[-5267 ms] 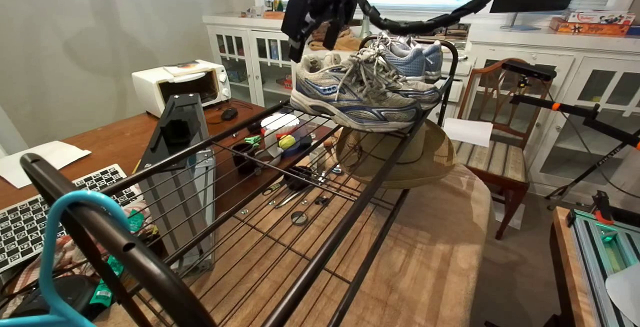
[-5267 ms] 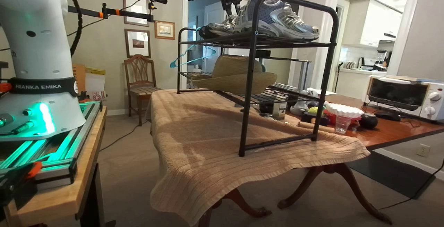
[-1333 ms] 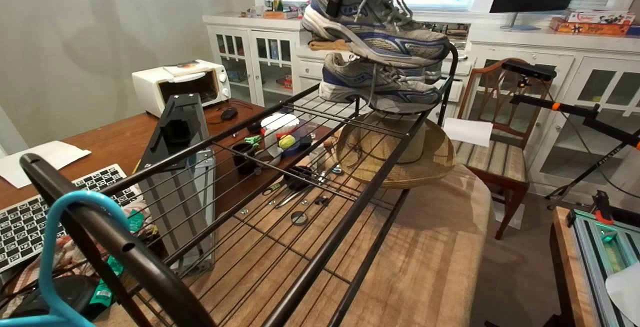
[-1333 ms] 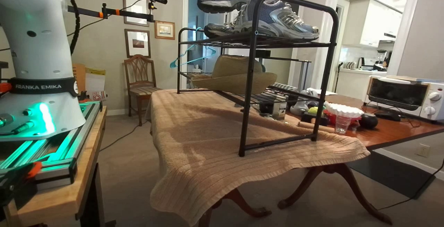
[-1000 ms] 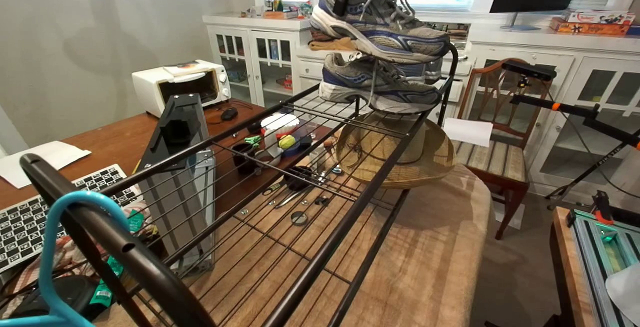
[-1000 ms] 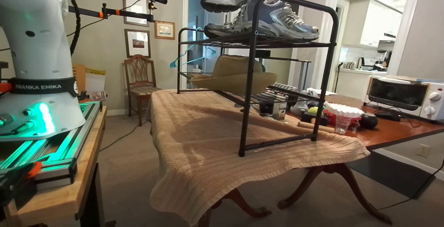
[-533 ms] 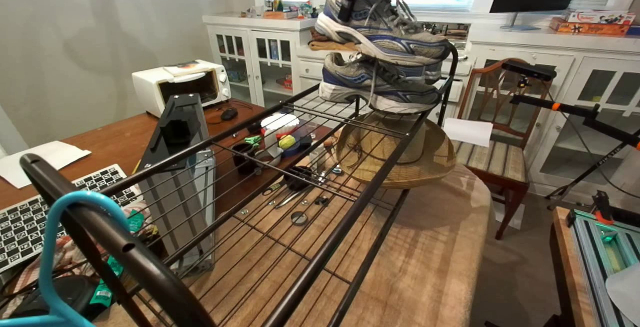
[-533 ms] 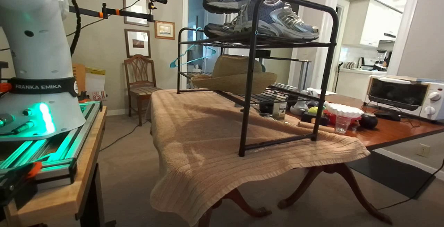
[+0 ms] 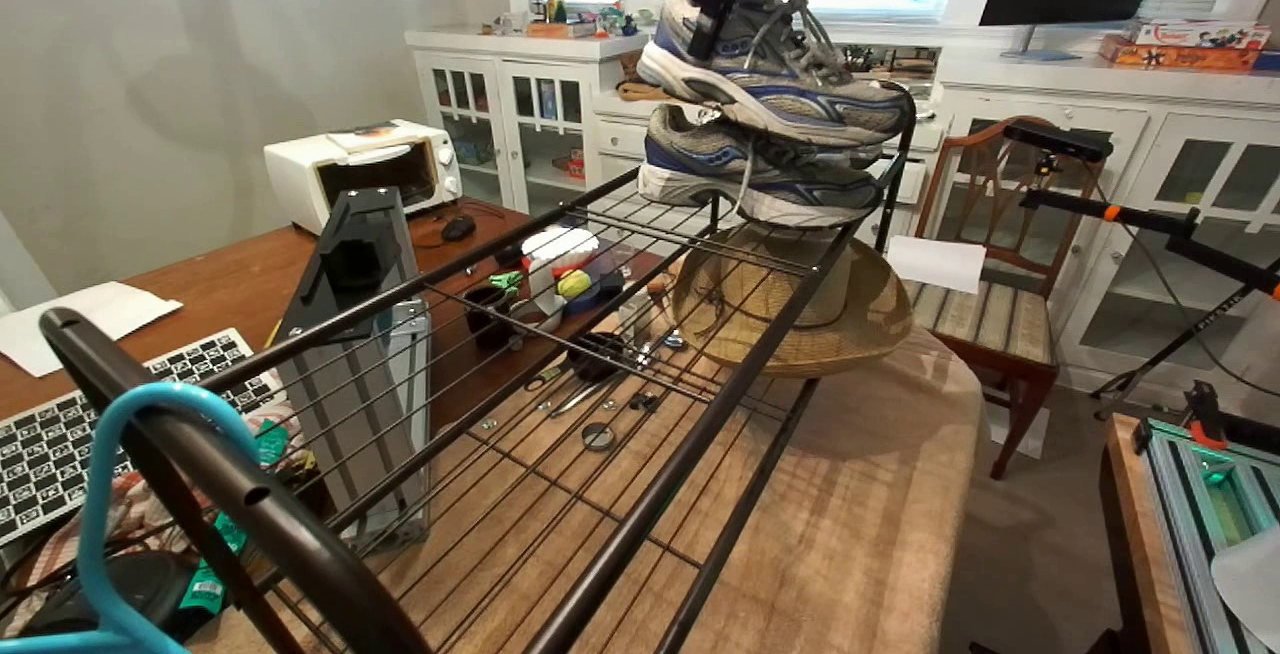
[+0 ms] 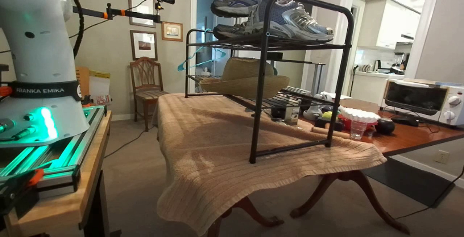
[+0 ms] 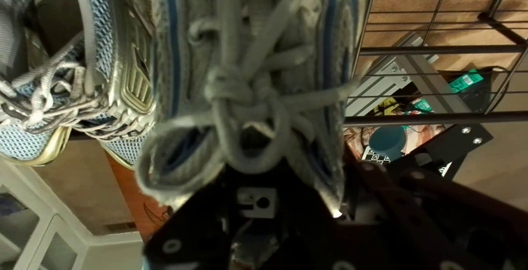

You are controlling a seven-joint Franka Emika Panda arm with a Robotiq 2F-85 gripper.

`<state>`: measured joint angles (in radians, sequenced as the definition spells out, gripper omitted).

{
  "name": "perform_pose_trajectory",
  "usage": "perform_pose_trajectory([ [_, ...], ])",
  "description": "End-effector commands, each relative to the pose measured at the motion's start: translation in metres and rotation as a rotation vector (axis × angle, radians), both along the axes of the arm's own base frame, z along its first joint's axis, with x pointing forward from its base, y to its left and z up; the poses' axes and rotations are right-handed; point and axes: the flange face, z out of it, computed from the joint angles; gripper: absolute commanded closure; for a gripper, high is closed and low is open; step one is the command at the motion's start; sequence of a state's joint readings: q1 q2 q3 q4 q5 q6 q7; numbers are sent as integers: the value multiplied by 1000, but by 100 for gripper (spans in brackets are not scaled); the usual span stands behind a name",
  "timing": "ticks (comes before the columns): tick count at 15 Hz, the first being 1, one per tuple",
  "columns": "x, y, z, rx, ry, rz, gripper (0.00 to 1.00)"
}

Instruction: Pick up the sneaker on the left and put it on top of the right sneaker on the left.

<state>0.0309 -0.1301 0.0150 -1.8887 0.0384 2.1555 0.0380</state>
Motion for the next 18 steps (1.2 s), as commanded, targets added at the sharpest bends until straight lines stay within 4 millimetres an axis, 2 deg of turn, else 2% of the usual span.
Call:
perform_pose_trajectory([
  [1, -18, -10, -1, 13, -23, 14, 97],
  [12, -17, -9, -22, 23, -101, 51, 97],
  [18, -15, -12, -18, -9, -116, 127, 97],
])
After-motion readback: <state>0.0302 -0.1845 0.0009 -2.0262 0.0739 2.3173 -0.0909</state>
